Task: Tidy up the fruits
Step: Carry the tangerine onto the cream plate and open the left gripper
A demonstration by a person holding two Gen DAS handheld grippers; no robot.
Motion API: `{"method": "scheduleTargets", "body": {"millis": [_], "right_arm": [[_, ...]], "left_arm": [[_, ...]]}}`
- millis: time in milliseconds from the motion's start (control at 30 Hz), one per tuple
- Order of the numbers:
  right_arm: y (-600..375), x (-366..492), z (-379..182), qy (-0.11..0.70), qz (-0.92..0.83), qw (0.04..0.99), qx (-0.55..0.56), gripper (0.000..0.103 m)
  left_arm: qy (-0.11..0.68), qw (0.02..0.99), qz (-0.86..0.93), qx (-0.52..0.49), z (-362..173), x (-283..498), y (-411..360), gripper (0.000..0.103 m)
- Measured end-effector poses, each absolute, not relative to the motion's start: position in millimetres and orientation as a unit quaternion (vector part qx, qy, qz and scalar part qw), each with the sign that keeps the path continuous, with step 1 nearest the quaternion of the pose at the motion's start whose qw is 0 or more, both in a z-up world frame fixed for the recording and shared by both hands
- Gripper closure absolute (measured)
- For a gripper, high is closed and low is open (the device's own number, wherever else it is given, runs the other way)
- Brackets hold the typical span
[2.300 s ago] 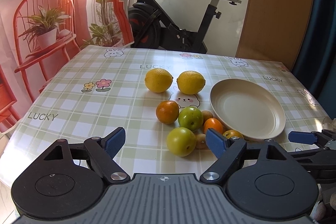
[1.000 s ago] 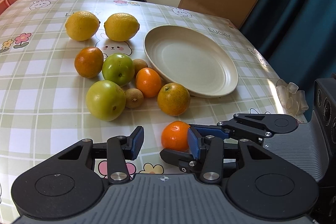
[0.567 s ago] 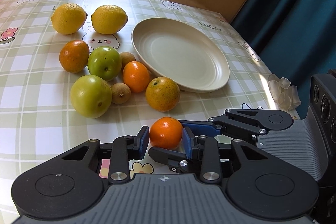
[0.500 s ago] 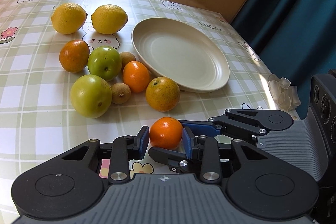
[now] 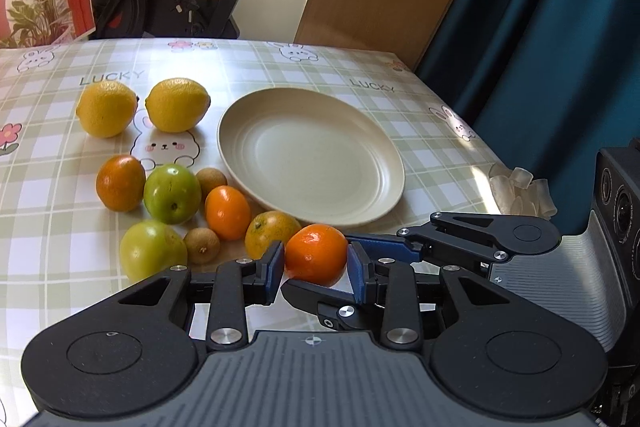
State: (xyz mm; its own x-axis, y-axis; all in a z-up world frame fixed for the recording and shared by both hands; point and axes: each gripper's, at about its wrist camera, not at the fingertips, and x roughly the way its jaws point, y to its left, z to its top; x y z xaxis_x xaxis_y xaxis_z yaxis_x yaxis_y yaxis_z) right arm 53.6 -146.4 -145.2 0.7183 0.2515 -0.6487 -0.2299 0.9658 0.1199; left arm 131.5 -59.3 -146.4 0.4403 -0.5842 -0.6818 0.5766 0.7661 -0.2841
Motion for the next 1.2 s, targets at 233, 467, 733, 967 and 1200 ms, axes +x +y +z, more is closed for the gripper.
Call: {"method": "scheduleTargets", "body": {"millis": [233, 467, 733, 967, 1200], "right_arm": [[-158, 75, -123, 0.316, 0.114, 0.942, 0.000, 0.056], [-168, 124, -127, 0.316, 0.117, 0.942, 0.007, 0.056], [-177, 161, -144, 0.331, 0.119, 0.936, 0.013, 0.057], [-183, 179, -154, 0.334, 0.118, 0.935, 0.022, 0.057], [-185, 190, -160, 0.339, 0.117, 0.933, 0.030, 0.057]], "left_arm": [[0.389, 0.856, -0.339, -0.006, -126, 164, -77, 0.067], [0.410, 0.853, -0.322, -0.007, -130, 211, -91, 0.066], [0.425, 0.852, -0.305, 0.009, -146, 243, -99, 0.066], [0.431, 0.854, -0.290, 0.026, -153, 260, -110, 0.065], [0.437, 0.857, -0.273, 0.024, -159, 270, -112, 0.065]]}}
